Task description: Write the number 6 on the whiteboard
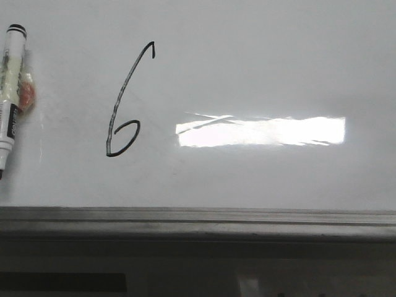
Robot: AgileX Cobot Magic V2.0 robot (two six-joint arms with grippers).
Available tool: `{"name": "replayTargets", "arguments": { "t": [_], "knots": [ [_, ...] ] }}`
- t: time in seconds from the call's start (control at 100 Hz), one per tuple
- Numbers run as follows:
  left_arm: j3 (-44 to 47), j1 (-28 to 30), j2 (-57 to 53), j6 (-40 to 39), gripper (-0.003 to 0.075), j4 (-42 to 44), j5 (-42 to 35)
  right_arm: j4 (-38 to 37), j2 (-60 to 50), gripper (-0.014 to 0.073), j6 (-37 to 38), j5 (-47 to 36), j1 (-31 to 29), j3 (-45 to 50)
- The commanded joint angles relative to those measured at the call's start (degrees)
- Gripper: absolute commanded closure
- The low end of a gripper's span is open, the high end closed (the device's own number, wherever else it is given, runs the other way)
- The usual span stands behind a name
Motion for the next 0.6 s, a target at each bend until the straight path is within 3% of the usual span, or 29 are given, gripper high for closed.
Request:
{"name": "replayTargets", "arguments": {
  "t": [0.0, 0.13, 0.4, 0.59],
  "knots": [
    [1.3, 0.1, -1.6, -0.5, 0.0741, 0.0, -3.4, -0.5, 0.5, 0.0657, -0.5, -3.8, -4.4, -1.4],
    [1.3, 0.1, -1.6, -0.5, 0.0741, 0.0, -3.4, -0.5, 0.5, 0.0657, -0.5, -3.5, -14.7, -1.4],
    [1.3, 0.1, -1.6, -0.5, 0.0741, 0.0, -3.4, -0.5, 0.5, 0.0657, -0.5, -3.5, -42.5, -1.0],
    [1.3, 0.1, -1.6, -0.5, 0.0741, 0.0, -3.4, -0.1, 0.5, 0.0657, -0.5, -6.6, -54.4, 3.8]
  ]
}}
